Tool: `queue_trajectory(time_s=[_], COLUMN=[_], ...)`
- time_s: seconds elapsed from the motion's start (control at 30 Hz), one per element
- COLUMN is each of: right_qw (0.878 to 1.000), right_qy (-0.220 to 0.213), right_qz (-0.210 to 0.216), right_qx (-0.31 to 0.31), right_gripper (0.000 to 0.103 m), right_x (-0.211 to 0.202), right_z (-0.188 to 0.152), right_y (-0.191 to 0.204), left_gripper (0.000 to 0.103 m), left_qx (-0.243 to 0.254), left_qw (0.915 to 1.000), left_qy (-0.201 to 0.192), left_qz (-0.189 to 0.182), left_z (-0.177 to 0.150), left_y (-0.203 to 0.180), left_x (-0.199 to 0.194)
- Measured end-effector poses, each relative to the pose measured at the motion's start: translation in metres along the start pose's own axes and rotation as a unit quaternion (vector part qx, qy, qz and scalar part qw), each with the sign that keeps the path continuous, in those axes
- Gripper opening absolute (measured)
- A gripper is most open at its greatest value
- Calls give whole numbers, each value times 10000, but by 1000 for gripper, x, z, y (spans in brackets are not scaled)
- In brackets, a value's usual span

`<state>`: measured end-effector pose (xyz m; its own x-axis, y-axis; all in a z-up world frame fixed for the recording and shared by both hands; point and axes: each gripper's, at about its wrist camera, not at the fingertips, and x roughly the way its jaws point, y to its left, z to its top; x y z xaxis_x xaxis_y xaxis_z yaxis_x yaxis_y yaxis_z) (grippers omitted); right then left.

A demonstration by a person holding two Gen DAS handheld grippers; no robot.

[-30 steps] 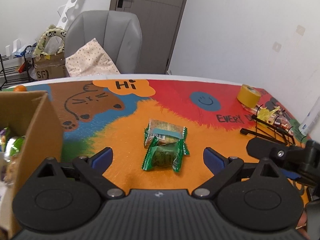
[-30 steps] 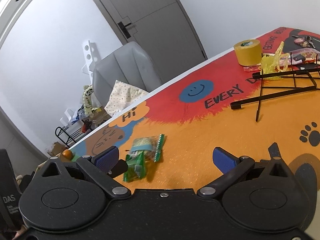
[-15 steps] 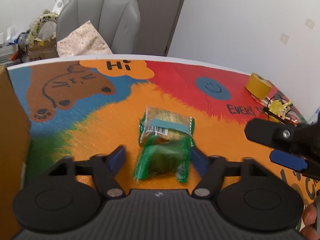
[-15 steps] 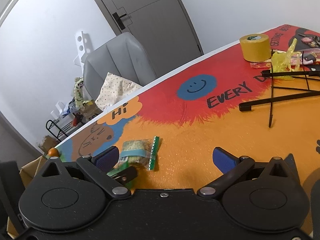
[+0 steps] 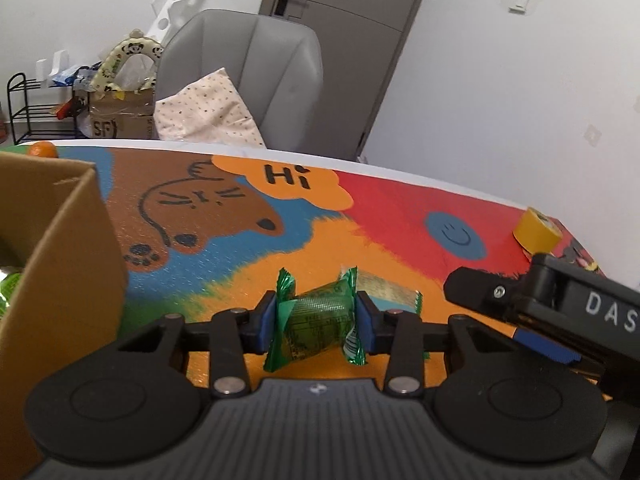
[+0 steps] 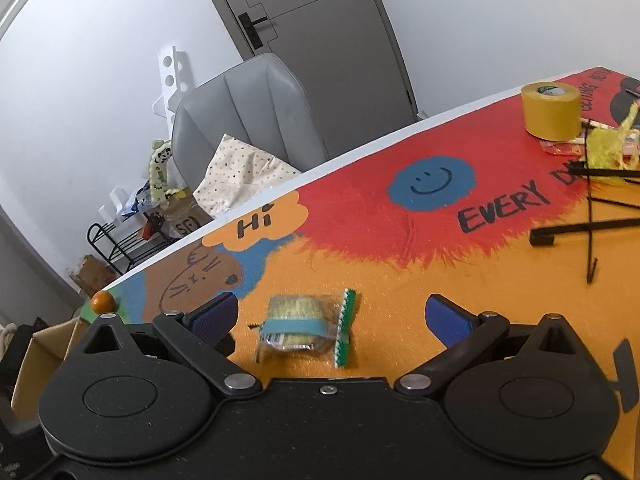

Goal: Organize snacks
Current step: 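Grasp the green wrapped candy with the left gripper while the right gripper grasps the green-and-white snack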

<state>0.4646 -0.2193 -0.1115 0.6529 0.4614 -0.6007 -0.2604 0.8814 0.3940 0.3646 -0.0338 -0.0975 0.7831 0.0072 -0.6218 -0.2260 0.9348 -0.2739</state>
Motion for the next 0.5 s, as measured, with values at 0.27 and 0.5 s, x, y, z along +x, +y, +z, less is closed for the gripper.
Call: queue_trajectory(time_s=[0.27,0.5], right_qw=[9993,9985], right_qy=[317,466], right_qz=[-176,-221], right_qx=[-115,-163], right_gripper=[96,94], right_x=[24,32], right_z=[5,-3], right_y=[8,16], left_gripper=[40,40], left_qx=[-121,-186], left_qw=[9993,9976], left_qy=[-341,-663], left_qz=[-38,-3], left_z=[10,22], left_y=[6,13], left_x=[-29,-56])
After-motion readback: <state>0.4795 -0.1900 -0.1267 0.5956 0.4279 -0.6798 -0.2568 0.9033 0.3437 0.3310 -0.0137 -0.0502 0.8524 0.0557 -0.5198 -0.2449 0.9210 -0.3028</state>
